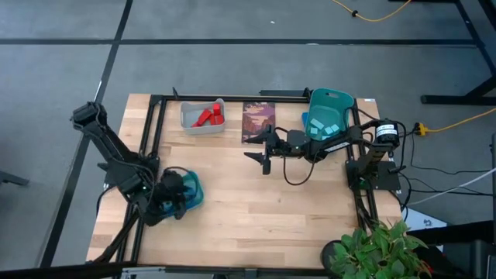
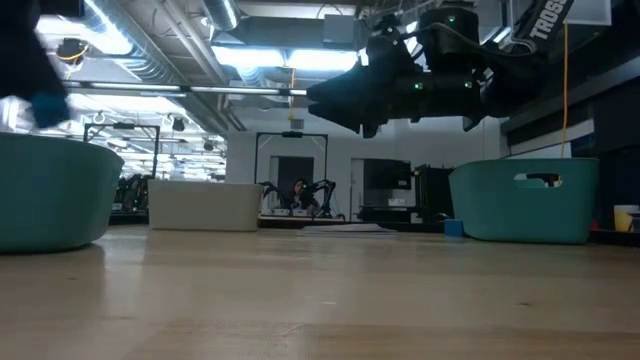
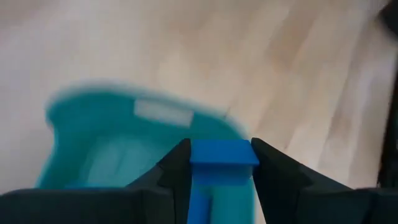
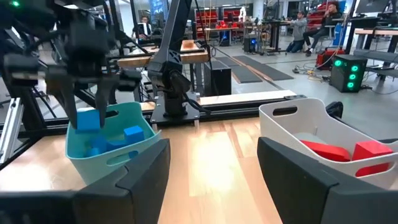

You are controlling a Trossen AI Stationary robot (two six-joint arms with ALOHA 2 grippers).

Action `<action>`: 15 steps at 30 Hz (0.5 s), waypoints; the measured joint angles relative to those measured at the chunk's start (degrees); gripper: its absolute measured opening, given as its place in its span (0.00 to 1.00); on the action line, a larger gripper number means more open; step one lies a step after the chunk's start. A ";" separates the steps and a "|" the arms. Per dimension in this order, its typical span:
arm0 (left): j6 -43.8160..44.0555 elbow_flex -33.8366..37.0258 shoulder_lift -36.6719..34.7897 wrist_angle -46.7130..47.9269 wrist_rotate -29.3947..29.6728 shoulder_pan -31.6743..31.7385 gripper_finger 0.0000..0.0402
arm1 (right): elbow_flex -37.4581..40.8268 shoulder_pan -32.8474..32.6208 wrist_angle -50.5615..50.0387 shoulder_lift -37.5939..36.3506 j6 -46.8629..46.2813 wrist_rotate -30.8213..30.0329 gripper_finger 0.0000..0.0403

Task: Sort & place blocks by color
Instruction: Put the blue block into the left green bin

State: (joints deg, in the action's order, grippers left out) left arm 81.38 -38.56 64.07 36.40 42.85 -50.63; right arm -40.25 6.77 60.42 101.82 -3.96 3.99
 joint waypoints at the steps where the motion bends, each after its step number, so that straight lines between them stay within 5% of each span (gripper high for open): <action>1: 1.35 0.27 0.06 0.16 -3.67 0.68 0.32 | 0.00 0.07 0.03 0.00 0.20 0.01 0.61; 9: 3.60 0.68 0.83 7.62 -19.69 8.66 0.32 | 0.00 0.37 -0.23 0.00 -0.04 0.04 0.61; 15: -3.76 0.68 0.85 6.48 -27.64 14.29 0.32 | 0.00 0.37 -0.33 0.00 -0.05 0.04 0.61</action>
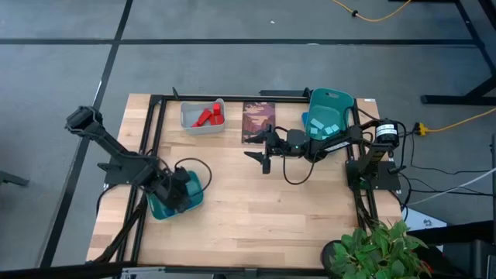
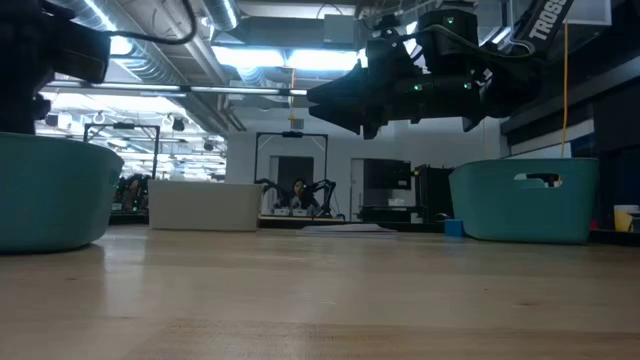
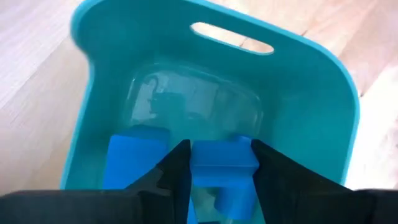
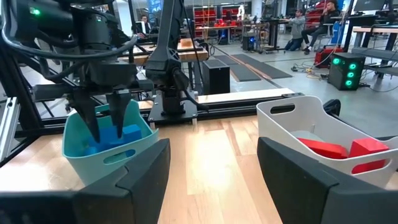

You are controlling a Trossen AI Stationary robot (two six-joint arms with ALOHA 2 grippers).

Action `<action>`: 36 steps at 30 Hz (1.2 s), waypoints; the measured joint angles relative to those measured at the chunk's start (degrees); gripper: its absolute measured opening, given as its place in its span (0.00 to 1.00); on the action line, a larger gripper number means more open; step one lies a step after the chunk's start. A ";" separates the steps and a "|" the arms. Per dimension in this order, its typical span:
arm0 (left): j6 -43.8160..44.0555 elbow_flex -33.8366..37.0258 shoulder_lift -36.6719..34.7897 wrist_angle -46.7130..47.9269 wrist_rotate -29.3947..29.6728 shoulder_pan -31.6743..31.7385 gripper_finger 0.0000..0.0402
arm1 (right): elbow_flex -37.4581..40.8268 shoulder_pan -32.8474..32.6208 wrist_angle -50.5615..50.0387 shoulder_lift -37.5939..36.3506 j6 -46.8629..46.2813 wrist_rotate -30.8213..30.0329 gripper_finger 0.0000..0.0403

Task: Sort & place blocks by color
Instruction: Put the blue block into the left green bin

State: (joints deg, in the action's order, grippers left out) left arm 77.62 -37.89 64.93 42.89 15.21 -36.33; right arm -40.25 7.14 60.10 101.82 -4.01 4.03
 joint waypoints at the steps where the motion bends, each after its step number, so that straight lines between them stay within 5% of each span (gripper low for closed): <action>1: -1.14 0.00 0.00 -0.36 -0.56 0.58 0.33 | 0.00 0.00 0.00 0.00 -0.01 0.00 0.61; 19: -12.28 -4.42 -1.53 0.12 -4.54 7.08 0.44 | -0.27 -0.02 0.64 0.00 -0.21 0.07 0.61; 28: -48.82 -15.63 -10.10 -5.24 21.23 9.19 0.43 | -5.23 0.17 -0.08 0.00 0.10 0.14 0.61; 31: -60.72 -14.06 -12.04 -13.20 19.42 15.73 0.41 | -6.50 0.60 -1.23 0.00 0.10 0.13 0.61; 36: -70.76 -6.79 -12.37 -28.04 6.26 29.66 0.33 | -7.41 1.33 -1.88 0.00 -0.21 3.60 0.61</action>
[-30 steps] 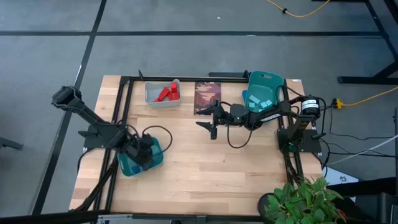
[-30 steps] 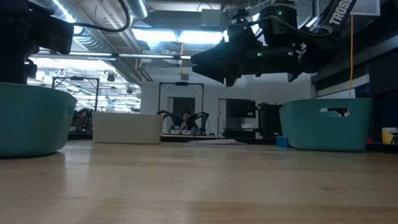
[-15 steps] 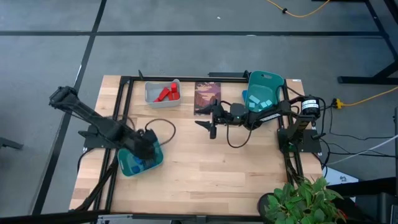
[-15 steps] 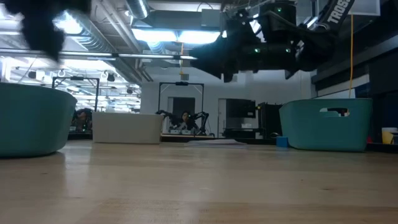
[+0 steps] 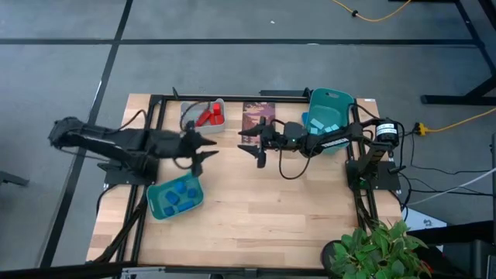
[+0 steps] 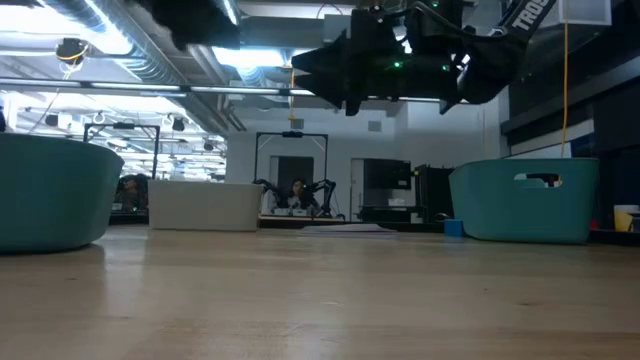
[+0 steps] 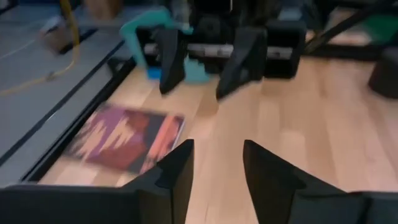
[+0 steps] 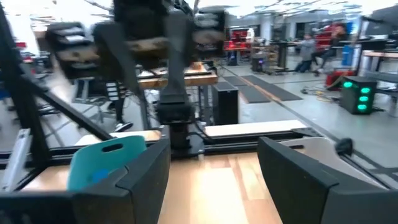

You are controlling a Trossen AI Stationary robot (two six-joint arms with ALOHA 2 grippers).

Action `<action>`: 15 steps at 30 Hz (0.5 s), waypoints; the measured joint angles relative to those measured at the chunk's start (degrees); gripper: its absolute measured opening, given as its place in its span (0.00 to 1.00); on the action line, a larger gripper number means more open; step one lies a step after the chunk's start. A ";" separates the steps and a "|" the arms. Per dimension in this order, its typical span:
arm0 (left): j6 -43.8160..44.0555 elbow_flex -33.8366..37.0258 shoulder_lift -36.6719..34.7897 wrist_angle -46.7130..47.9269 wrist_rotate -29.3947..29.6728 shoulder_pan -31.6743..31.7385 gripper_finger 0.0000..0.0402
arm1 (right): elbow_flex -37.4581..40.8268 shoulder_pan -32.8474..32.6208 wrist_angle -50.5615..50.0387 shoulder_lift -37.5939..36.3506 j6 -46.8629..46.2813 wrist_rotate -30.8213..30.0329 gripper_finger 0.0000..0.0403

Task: Sort & place blocks by color
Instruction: Put the blue block into the left green bin

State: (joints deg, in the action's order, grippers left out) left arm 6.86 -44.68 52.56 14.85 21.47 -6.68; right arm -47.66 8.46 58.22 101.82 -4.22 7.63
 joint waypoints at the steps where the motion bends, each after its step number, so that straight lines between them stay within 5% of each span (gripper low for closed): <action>1: -1.67 2.32 0.00 -4.74 -3.61 2.61 0.31 | 0.00 0.03 -0.03 0.00 -0.05 0.94 0.61; 8: -2.66 18.40 1.74 -42.02 -25.96 15.89 0.27 | 0.02 0.25 -4.22 -1.95 -0.01 6.13 0.61; 15: 0.10 25.16 2.40 -57.03 -28.47 16.74 0.28 | 0.04 0.25 -8.15 -4.26 0.06 4.91 0.61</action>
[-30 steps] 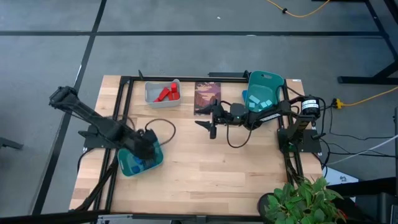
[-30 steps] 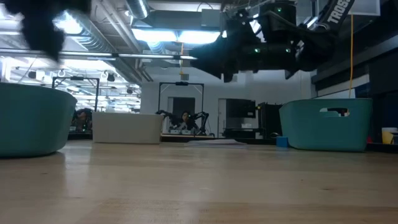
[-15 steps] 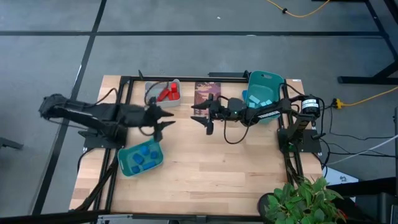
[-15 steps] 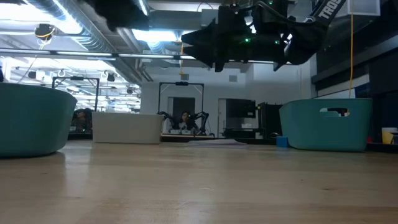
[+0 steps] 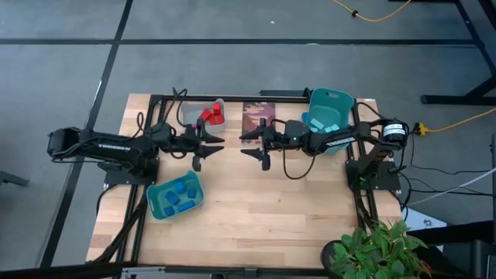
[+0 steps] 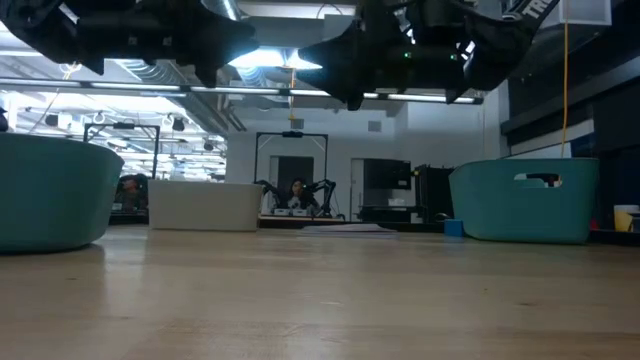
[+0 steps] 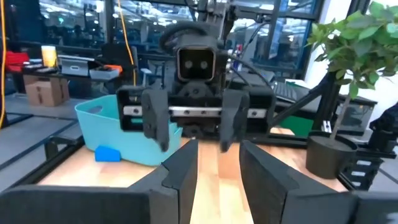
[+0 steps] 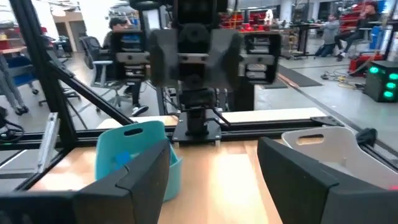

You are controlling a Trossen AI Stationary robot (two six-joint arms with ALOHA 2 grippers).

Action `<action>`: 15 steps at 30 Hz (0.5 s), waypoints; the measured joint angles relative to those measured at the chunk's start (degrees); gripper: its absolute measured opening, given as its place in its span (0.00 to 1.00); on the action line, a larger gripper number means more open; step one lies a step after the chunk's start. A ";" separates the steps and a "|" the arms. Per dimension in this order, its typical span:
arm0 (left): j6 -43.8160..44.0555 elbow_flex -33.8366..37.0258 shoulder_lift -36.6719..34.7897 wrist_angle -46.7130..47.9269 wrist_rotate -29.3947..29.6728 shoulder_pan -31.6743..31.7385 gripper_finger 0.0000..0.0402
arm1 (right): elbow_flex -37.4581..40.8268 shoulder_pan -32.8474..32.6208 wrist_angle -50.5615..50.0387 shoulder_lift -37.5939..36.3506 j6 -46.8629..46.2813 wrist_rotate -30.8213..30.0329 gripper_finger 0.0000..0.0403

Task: Sort & place blocks by color
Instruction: Put the blue block into the left green bin

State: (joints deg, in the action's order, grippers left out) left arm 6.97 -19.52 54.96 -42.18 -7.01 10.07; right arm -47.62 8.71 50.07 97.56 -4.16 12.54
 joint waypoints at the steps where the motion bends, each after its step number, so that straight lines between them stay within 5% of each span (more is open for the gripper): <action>1: 0.00 0.09 -0.06 -0.30 0.02 -0.15 0.28 | 0.00 0.00 -0.20 0.00 0.02 -0.58 0.61; 5: 0.00 0.19 -0.04 -0.31 0.25 -0.39 0.28 | -1.43 0.12 -5.75 0.01 0.14 -6.78 0.61; 8: -0.03 0.19 -0.07 -0.31 0.03 -0.39 0.28 | -8.84 0.91 -23.68 -0.04 1.61 -13.22 0.55; 12: -0.05 0.19 -0.07 -0.29 0.03 -0.39 0.28 | -22.56 2.78 -51.15 1.18 6.36 -28.77 0.35; 15: -0.05 0.19 -0.07 0.06 0.03 -0.39 0.28 | -29.40 5.93 -62.64 2.30 8.43 -36.14 0.14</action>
State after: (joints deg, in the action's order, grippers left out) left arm 6.92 -19.33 54.89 -42.13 -6.98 9.67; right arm -77.01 14.64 -12.57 99.86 4.27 -23.60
